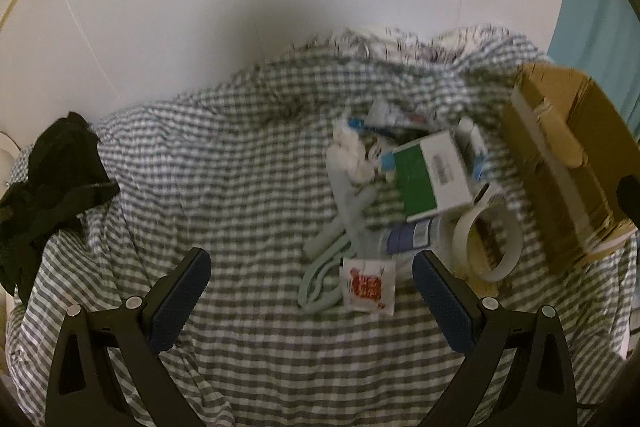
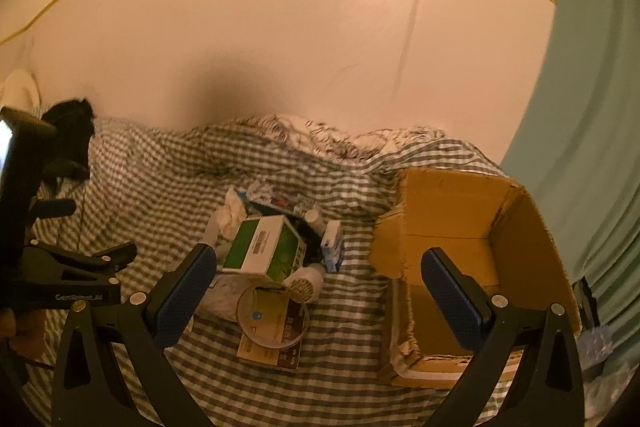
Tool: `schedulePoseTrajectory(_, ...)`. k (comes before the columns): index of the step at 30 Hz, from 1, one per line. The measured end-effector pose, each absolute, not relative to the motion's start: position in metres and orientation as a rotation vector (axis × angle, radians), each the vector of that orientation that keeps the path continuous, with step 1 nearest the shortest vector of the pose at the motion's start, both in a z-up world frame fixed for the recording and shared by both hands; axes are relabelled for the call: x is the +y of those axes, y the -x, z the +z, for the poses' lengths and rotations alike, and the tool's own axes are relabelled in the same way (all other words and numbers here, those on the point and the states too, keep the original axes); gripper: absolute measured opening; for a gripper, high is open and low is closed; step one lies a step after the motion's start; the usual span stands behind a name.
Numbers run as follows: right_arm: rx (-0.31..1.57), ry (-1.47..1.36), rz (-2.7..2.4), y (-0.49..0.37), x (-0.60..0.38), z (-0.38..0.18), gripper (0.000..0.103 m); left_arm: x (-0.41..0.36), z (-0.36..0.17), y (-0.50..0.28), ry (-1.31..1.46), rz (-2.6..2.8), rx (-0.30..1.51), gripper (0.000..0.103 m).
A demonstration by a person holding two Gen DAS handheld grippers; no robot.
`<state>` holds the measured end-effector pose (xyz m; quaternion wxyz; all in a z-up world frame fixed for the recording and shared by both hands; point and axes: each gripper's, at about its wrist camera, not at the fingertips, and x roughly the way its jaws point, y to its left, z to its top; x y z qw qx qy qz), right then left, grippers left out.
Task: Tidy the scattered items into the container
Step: 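Grasp the red-printed sachet with the left gripper while the right gripper grasps the white tape roll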
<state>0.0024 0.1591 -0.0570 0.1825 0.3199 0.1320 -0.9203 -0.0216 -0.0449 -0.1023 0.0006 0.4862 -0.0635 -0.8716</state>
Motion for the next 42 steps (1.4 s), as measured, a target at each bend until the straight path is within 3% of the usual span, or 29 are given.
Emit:
schedulePoseTrajectory(38,0.522,-1.399,-2.187,0.054,0.106,-0.208,0.103,-0.044,-0.241,0.065,-2.026,-2.702,-0.051,0.103)
schedulePoseTrajectory(42,0.53,-1.417,-2.194,0.059,0.106,-0.214,0.103,-0.04,-0.251,0.069,-2.047,-2.693,-0.074,0.096)
